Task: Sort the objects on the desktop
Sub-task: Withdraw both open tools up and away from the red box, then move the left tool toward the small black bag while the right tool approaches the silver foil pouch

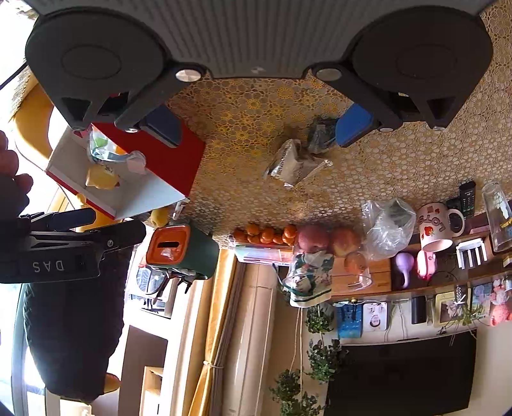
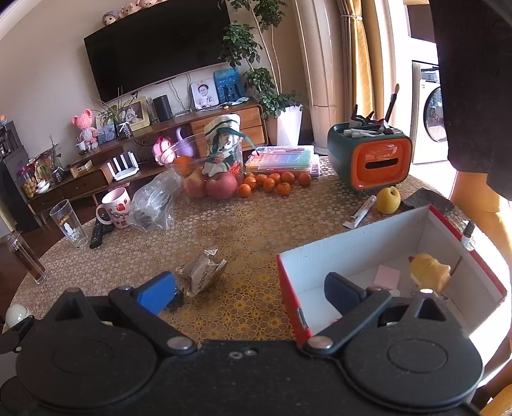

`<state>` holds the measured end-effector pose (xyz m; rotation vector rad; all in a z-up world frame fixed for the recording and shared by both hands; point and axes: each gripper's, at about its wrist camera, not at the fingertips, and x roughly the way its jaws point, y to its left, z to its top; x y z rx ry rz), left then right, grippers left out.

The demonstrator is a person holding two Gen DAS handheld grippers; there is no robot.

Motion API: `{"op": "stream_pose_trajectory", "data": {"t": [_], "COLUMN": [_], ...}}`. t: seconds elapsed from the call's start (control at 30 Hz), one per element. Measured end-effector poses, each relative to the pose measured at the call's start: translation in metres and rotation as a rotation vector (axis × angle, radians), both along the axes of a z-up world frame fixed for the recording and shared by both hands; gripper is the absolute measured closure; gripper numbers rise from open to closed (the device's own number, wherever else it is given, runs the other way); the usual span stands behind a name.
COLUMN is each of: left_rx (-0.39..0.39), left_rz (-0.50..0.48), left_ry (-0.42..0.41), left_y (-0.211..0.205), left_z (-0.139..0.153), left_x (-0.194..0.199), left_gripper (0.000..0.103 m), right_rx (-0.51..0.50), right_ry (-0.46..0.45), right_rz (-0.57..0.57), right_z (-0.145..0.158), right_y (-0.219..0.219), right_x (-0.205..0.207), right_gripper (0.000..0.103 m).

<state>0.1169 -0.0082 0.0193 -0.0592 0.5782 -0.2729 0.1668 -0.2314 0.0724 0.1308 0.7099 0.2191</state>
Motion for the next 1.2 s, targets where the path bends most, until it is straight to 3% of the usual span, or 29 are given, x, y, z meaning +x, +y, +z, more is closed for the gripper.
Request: {"op": "stream_pose_trajectory", "data": {"t": [0.67, 1.2], "left_rx": [0.013, 0.000], "left_rz": [0.091, 0.058], "left_ry": [0.120, 0.165], "left_y": [0.043, 0.065], "left_z": [-0.065, -0.101], "left_x": [0.070, 0.125], "left_gripper": [0.000, 0.000], "right_rx": [-0.101, -0.188], "right_ry": [0.145, 0.207], "right_rz": [0.154, 0.275], "right_z": [-0.069, -0.124], "right_y": [0.076, 0.134], "right_x": [0.098, 0.166], "right_gripper": [0.003, 0.004]}}
